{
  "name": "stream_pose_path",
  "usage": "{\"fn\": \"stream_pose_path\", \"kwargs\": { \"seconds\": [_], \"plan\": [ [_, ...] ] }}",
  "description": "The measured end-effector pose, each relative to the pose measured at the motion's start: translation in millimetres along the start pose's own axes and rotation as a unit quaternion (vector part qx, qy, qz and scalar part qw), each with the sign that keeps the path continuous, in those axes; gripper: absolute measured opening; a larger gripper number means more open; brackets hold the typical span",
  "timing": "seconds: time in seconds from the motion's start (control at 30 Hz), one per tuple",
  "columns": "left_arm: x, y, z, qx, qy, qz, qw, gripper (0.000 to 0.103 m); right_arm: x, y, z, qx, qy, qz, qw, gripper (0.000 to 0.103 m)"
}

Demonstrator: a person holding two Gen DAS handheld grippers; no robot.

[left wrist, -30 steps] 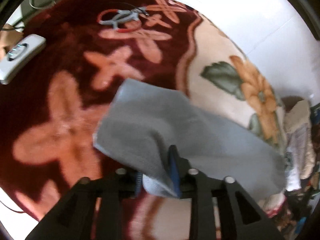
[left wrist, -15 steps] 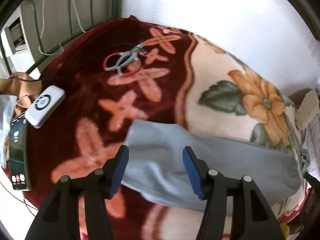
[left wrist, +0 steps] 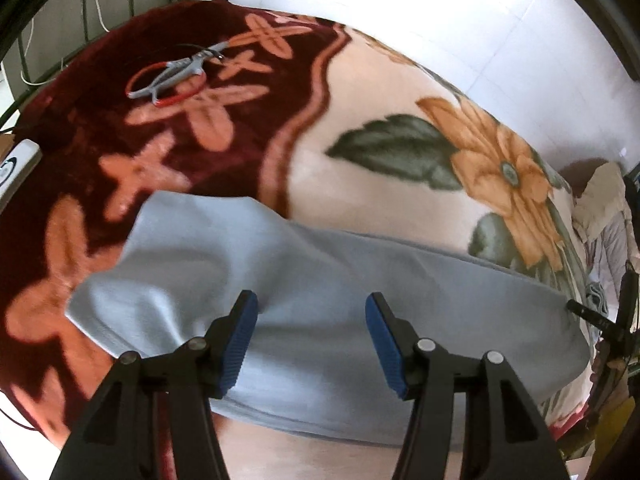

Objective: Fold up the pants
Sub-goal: 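Lay the pants flat and open both grippers, then grasp the elastic waistband with the right gripper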

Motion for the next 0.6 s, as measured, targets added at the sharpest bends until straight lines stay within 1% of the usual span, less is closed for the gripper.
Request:
{"fn": "stream_pose_path", "kwargs": {
  "seconds": [0.1, 0.13, 0.17, 0.27, 0.33, 0.37, 0.4, 0.43, 0.47, 0.5, 0.53, 0.57, 0.6],
  "plan": [
    [3.9, 1.2, -1.8, 0.003, 0.005, 0.004, 1.0000, 0.059, 8.7, -10.9, -1.5, 0.007, 0.000, -0.011, 1.000, 0.045],
    [5.0, 1.5, -2.4, 0.004, 0.006, 0.003, 1.0000, 0.059, 13.1, -12.2, -4.2, 0.002, 0.003, -0.016, 1.000, 0.046],
    [5.1, 1.8, -2.5, 0.003, 0.005, 0.001, 1.0000, 0.059, 17.8, -10.9, -7.7, -0.007, 0.010, -0.016, 1.000, 0.048],
    [7.2, 5.8, -3.5, 0.003, 0.007, 0.004, 1.0000, 0.059, 25.8, 2.3, -19.7, -0.043, 0.030, 0.003, 0.999, 0.049],
    [8.2, 9.0, -4.0, 0.001, 0.008, 0.007, 0.9999, 0.059, 27.7, 6.2, -21.8, -0.035, 0.047, 0.014, 0.998, 0.056],
    [8.9, 10.8, -4.6, 0.000, 0.009, 0.009, 0.9999, 0.059, 26.4, 7.1, -20.7, -0.028, 0.058, 0.027, 0.998, 0.065],
    [9.2, 11.9, -5.2, -0.001, 0.009, 0.011, 0.9999, 0.059, 24.2, 8.0, -19.7, -0.022, 0.066, 0.036, 0.997, 0.070],
    [10.2, 13.3, -5.7, -0.003, 0.010, 0.014, 0.9999, 0.059, 21.0, 9.3, -18.8, -0.014, 0.070, 0.041, 0.997, 0.070],
    [11.1, 13.5, -5.9, -0.001, 0.013, 0.016, 0.9998, 0.059, 15.5, 11.5, -18.0, -0.012, 0.059, 0.037, 0.998, 0.062],
    [12.1, 13.2, -6.3, 0.000, 0.015, 0.018, 0.9997, 0.059, 10.5, 12.8, -18.2, -0.011, 0.041, 0.026, 0.999, 0.033],
    [13.5, 13.2, -6.3, 0.002, 0.018, 0.020, 0.9996, 0.059, 5.3, 12.7, -18.4, -0.011, 0.026, 0.017, 0.999, 0.028],
    [15.1, 12.7, -6.0, 0.004, 0.022, 0.022, 0.9995, 0.059, -1.4, 9.1, -19.1, -0.004, 0.024, 0.028, 0.999, 0.027],
    [16.5, 12.3, -5.5, 0.007, 0.024, 0.021, 0.9995, 0.059, -5.0, 2.3, -18.6, 0.013, 0.020, 0.022, 0.999, 0.027]
  ]
}}
Point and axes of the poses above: each gripper's, at about its wrist camera, not at the fingertips, and y roughly the way its jaws point, x to its right, z to its top, the point moved 4 cm from there along y, roughly the way its jaws point, and after that the axes turned 2 degrees about -y, right-handed, at the moved point
